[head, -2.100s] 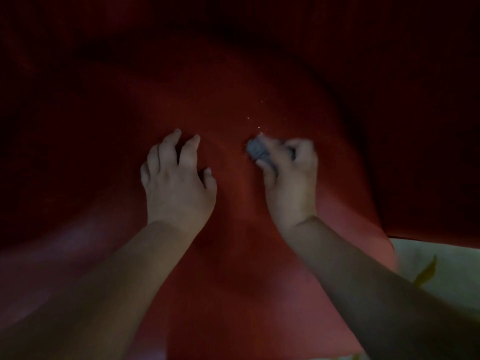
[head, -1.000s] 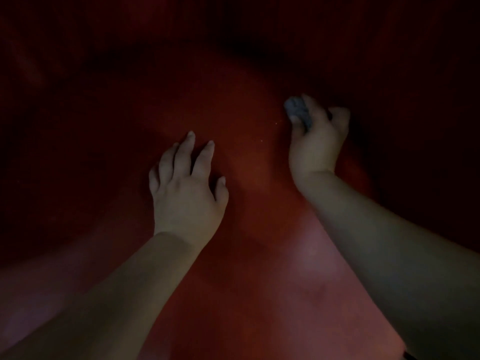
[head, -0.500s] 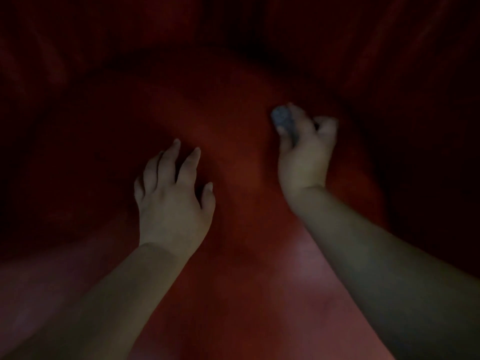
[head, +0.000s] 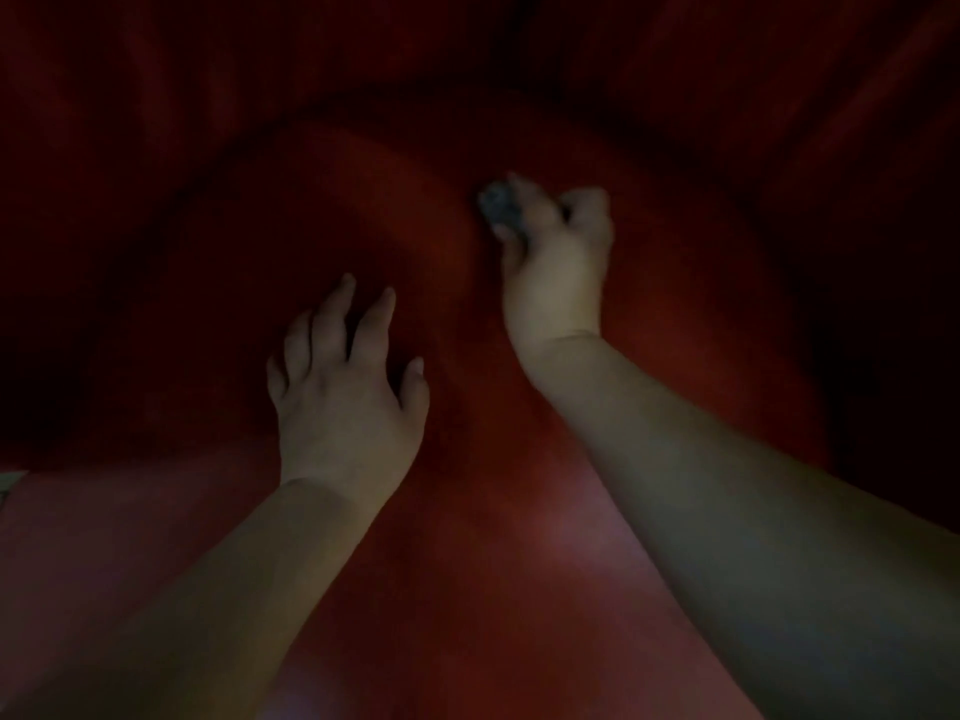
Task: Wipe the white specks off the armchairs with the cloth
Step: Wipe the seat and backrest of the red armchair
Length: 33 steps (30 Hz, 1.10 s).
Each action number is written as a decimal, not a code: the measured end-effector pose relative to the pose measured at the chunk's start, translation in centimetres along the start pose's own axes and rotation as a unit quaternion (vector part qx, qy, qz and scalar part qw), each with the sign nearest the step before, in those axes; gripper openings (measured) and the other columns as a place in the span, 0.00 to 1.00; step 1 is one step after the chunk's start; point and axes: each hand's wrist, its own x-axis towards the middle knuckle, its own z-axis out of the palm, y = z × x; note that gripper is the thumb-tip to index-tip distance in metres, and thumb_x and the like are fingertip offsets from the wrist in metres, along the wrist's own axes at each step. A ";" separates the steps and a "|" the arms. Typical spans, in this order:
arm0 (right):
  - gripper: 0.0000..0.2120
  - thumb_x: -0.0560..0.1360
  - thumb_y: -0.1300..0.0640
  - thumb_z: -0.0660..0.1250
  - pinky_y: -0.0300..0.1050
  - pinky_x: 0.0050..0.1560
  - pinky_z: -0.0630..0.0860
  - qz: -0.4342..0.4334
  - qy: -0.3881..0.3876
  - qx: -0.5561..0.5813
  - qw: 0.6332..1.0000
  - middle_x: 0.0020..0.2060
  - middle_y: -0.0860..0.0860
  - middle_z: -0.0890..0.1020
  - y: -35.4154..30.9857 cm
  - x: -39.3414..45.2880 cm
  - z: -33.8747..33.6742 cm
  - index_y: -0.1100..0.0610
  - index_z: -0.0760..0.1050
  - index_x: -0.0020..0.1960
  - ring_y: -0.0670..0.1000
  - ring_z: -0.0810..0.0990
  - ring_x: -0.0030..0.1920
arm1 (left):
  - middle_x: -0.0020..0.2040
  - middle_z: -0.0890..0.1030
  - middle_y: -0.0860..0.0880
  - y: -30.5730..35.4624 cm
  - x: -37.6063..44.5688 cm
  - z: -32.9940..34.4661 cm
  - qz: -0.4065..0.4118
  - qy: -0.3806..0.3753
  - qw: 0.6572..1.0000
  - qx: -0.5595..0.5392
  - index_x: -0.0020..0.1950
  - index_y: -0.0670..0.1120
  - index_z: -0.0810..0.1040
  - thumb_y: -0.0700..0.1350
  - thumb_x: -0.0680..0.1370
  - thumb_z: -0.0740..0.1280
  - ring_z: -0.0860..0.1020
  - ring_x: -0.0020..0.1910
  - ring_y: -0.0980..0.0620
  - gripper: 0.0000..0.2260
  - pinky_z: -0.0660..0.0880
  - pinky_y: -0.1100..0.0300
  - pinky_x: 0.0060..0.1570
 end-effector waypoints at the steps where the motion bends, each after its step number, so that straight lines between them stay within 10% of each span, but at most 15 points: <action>1: 0.13 0.76 0.54 0.65 0.38 0.55 0.67 -0.047 -0.023 0.024 0.998 0.52 0.45 0.68 -1.0 -1.0 0.7 0.45 0.77 0.60 0.46 0.68 0.52 | 0.77 0.57 0.49 -0.1 0.0 -0.1 -0.003 0.001 1.000 -0.002 0.75 0.53 0.62 0.54 0.76 0.62 0.56 0.73 0.42 0.28 0.55 0.36 0.69; 5: 0.20 0.73 0.61 0.69 0.39 0.53 0.72 -0.186 -0.064 -0.008 0.980 0.50 0.56 0.73 -0.7 -6.2 -0.7 0.52 0.77 0.64 0.55 0.73 0.50 | 0.77 0.57 0.49 -0.9 -0.2 -0.5 -0.021 -0.003 1.000 -0.008 0.75 0.53 0.62 0.55 0.76 0.62 0.55 0.74 0.43 0.28 0.55 0.37 0.69; 8: 0.19 0.73 0.58 0.64 0.52 0.50 0.74 -0.134 -0.006 -0.045 0.990 0.47 0.59 0.73 1.8 -3.7 -1.4 0.54 0.78 0.64 0.59 0.74 0.46 | 0.78 0.53 0.50 -1.9 -0.5 -0.7 -0.035 -0.014 0.999 -0.012 0.76 0.54 0.59 0.56 0.77 0.61 0.52 0.75 0.44 0.28 0.52 0.39 0.71; 13: 0.16 0.73 0.51 0.67 0.44 0.58 0.70 0.034 0.031 0.038 0.998 0.57 0.56 0.75 -0.8 3.1 1.9 0.49 0.77 0.60 0.51 0.74 0.56 | 0.78 0.54 0.50 -2.9 -1.2 -0.8 -0.039 -0.008 0.999 -0.018 0.77 0.54 0.58 0.56 0.78 0.60 0.52 0.75 0.44 0.28 0.52 0.40 0.72; 21: 0.22 0.74 0.62 0.70 0.46 0.53 0.73 -0.223 -0.106 -0.008 0.969 0.53 0.54 0.72 -3.3 -6.8 1.7 0.50 0.74 0.67 0.54 0.72 0.52 | 0.76 0.59 0.48 -4.8 -2.7 -1.0 -0.067 0.006 0.998 -0.018 0.75 0.51 0.63 0.54 0.76 0.63 0.58 0.73 0.42 0.28 0.57 0.39 0.70; 29: 0.18 0.76 0.56 0.62 0.37 0.53 0.61 -0.024 -0.040 -0.026 0.999 0.60 0.59 0.73 -4.3 -0.9 3.3 0.45 0.75 0.64 0.57 0.71 0.58 | 0.77 0.58 0.48 -7.6 -3.8 -1.4 -0.102 0.016 0.994 -0.032 0.75 0.50 0.62 0.55 0.76 0.63 0.56 0.74 0.42 0.28 0.56 0.40 0.70; 33: 0.17 0.75 0.59 0.66 0.44 0.55 0.69 -0.140 -0.140 0.005 0.980 0.57 0.58 0.74 -8.0 -5.4 5.7 0.50 0.77 0.63 0.56 0.72 0.56 | 0.76 0.60 0.46 -8.7 -4.1 -1.5 -0.122 0.039 0.991 -0.045 0.75 0.48 0.64 0.53 0.76 0.64 0.59 0.73 0.40 0.28 0.58 0.41 0.70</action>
